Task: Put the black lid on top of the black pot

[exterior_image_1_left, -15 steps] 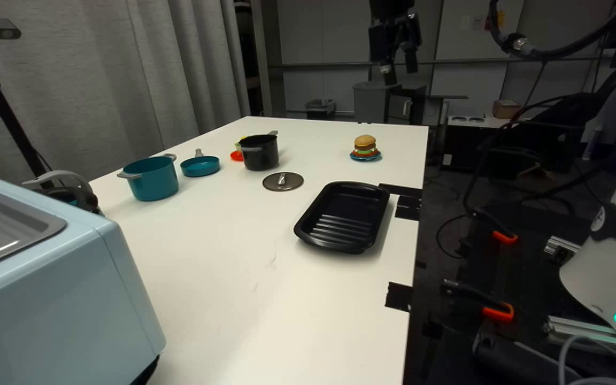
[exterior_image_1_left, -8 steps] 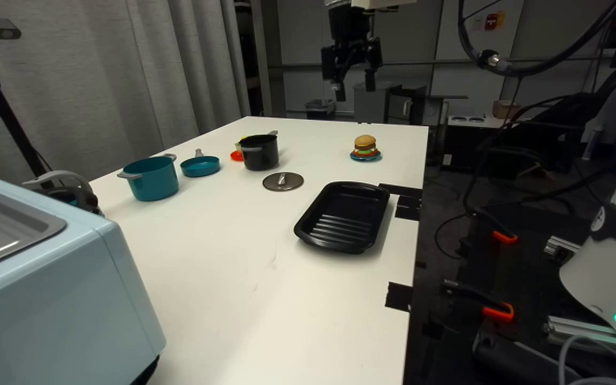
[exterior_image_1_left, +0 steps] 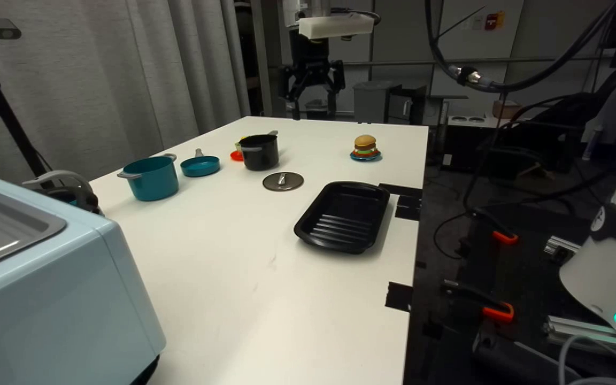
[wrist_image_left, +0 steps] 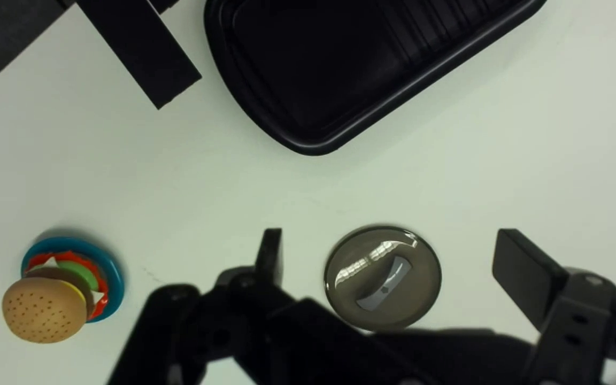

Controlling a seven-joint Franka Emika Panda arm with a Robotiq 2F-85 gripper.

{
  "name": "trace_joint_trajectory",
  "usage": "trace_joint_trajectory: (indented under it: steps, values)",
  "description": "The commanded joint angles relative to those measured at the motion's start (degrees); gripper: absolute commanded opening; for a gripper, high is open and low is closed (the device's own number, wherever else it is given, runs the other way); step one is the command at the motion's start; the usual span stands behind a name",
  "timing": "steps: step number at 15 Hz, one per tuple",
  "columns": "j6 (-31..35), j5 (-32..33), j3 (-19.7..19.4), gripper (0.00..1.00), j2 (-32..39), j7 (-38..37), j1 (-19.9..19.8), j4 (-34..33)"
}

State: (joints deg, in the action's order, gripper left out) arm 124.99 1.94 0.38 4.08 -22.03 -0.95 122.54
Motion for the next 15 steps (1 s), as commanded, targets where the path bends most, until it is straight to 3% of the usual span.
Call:
trace_joint_trajectory:
  steps: [1, 7, 15]
  values:
    - [0.0, -0.1, -0.5, 1.0, 0.5, -0.4, 0.7, -0.4]
    - [0.0, -0.1, -0.6, 1.0, 0.9, -0.7, 0.8, -0.9]
    - [1.8, -1.3, -1.9, 1.0, 10.4, -2.5, 0.6, -9.0]
